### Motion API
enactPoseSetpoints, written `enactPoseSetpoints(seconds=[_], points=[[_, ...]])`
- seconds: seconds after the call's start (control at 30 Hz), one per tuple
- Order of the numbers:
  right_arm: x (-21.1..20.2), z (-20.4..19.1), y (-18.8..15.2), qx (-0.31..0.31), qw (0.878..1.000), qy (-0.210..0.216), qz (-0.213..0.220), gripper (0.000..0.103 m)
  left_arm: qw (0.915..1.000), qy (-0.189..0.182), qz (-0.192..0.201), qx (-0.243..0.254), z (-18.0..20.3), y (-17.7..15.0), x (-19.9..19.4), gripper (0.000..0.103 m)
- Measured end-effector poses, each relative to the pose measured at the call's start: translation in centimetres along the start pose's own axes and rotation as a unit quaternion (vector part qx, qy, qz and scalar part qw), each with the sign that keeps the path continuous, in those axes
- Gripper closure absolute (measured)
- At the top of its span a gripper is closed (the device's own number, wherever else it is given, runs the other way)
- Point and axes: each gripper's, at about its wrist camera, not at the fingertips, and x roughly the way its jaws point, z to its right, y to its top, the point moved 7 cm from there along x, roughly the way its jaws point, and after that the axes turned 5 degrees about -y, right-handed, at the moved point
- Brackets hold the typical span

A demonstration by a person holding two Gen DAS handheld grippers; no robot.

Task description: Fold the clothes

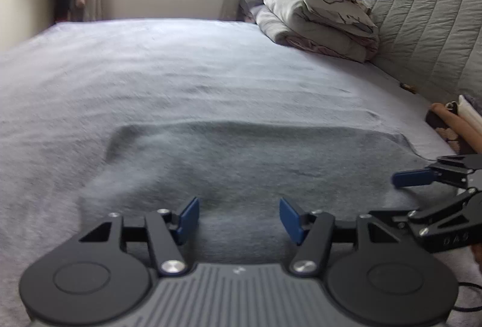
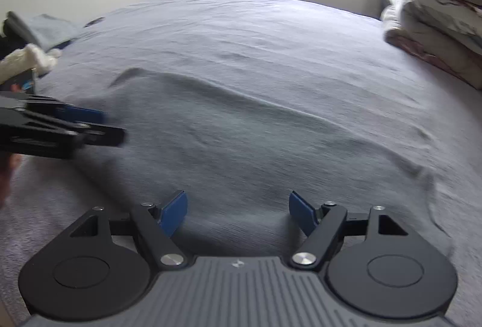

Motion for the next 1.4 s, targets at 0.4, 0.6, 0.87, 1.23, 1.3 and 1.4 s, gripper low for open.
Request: enactPoseSetpoints(seconds=[0.4, 0.6, 0.87, 1.23, 1.3, 1.4], points=[[-1.4, 1.9, -0.7, 0.021, 0.999, -0.025, 0.005, 0.017, 0.9996, 0.015, -0.02, -0.012, -1.4, -1.1, 0.1, 0.034], [-1.0, 2.4, -2.5, 0.006, 1.0, -0.022, -0.012, 0.016, 0.9997, 0.017, -0.017, -0.004, -1.6, -1.4, 0.3, 0.032], [-1.8, 5.4, -4.0, 0.036, 0.998, -0.032, -0.041, 0.015, 0.999, 0.01, -0.022, -0.039, -3.6, -1.6, -0.2, 0.031], [-2.0, 7.5, -4.7, 0.082, 0.993, -0.056, -0.055, 0.017, 0.9985, 0.03, -0.019, -0.042, -4.8, -1.4, -0.8, 0.025], [-1.7, 7.1, -4.9, 0.077, 0.994, -0.061, -0.056, 0.015, 0.9977, 0.031, -0.028, -0.053, -5.4, -1.8, -0.3, 0.022], [-2.2, 7.7, -4.4, 0.088, 0.993, -0.057, -0.056, 0.016, 0.9969, 0.022, -0.033, -0.068, -5.9, -1.7, -0.3, 0.022]])
